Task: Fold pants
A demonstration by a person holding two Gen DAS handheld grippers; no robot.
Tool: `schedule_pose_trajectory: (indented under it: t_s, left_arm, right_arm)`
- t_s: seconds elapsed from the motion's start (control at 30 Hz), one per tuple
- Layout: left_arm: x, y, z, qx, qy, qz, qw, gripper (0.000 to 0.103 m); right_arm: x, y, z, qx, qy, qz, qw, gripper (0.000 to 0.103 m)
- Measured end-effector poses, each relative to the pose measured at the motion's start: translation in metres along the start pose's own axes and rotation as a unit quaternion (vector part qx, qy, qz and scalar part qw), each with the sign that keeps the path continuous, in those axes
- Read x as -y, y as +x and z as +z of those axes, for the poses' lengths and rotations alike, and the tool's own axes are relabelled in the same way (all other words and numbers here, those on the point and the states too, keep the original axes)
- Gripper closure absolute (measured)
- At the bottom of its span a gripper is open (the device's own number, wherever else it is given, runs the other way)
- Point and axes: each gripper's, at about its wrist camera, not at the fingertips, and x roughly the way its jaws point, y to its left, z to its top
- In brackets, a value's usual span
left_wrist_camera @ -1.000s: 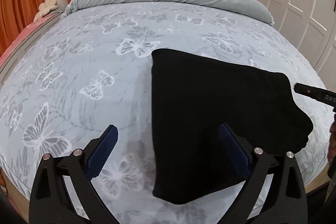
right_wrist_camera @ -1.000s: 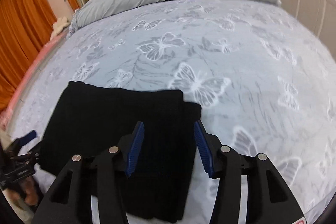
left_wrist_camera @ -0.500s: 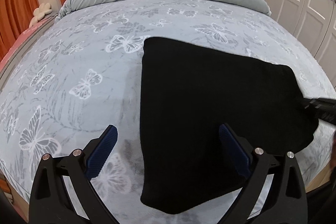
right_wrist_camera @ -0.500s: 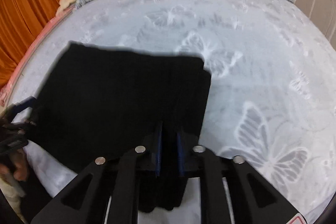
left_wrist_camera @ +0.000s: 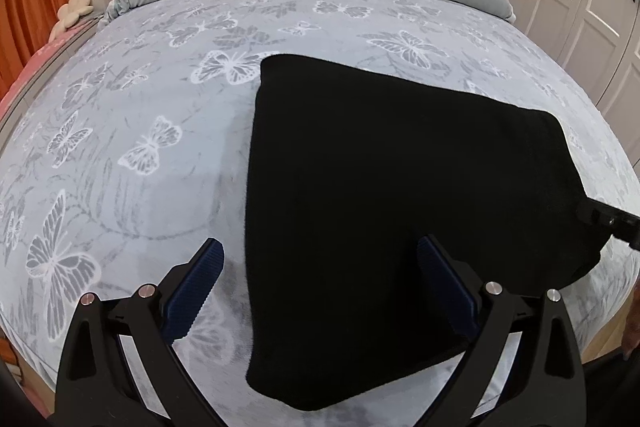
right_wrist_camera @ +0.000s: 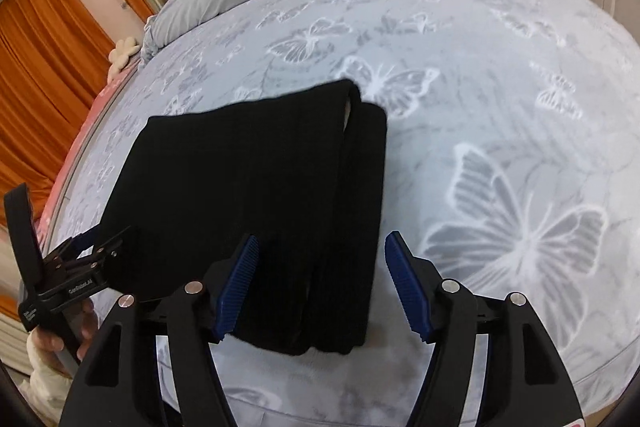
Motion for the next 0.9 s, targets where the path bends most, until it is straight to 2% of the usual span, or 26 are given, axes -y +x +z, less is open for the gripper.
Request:
schedule_pose_trajectory:
  t_s: [0.13,0.3,0.43,0.5,0.6,0.67,0.73,0.8,0.83,0.9]
  left_arm:
    - [0.005,0.0,-0.003,-0.001,0.007,-0.001,1.0,0.008]
    - [0.008,-0.003,-0.005,0.0,0.013,-0.001,0.9999,0.008]
    - [0.008,-0.008,-0.007,0.002,0.01,-0.013,0.9999,0.008]
    - [0.007,-0.011,-0.008,-0.001,0.009,-0.029,0.9995,0.008]
    - [0.0,-0.006,-0.01,-0.025,-0.011,-0.072,0.997,0.005]
    - [-0.005,0.0,-0.01,-0.042,-0.025,-0.087,0.995,0.005]
    - [-0.014,0.013,-0.011,-0.07,-0.053,-0.109,0.9901,0.005]
    - [-0.023,0.028,-0.013,-0.1,-0.091,-0.134,0.9817,0.005]
    - [-0.028,0.034,-0.013,-0.103,-0.111,-0.142,0.9782,0.005]
    - [-0.025,0.033,-0.01,-0.088,-0.112,-0.139,0.9801,0.005]
  right_arm:
    - [-0.001,0.005,-0.003,-0.009,0.011,0.013,1.0,0.037]
    - [-0.001,-0.002,0.001,0.007,0.022,0.023,0.999,0.036]
    - [-0.007,-0.008,0.003,0.017,0.02,0.026,0.999,0.026]
    - [-0.01,-0.005,0.001,0.01,0.012,0.019,1.0,0.024]
    - [-0.011,0.007,-0.005,-0.014,0.011,0.005,1.0,0.024]
    - [-0.008,0.015,-0.009,-0.026,0.016,-0.002,1.0,0.022]
    - [-0.004,0.021,-0.01,-0.036,0.025,0.004,0.999,0.021]
    - [0.005,0.026,-0.011,-0.043,0.049,0.019,0.998,0.017]
    - [0.011,0.029,-0.011,-0.048,0.067,0.031,0.996,0.016]
    - [0.017,0.034,-0.012,-0.05,0.088,0.048,0.994,0.011]
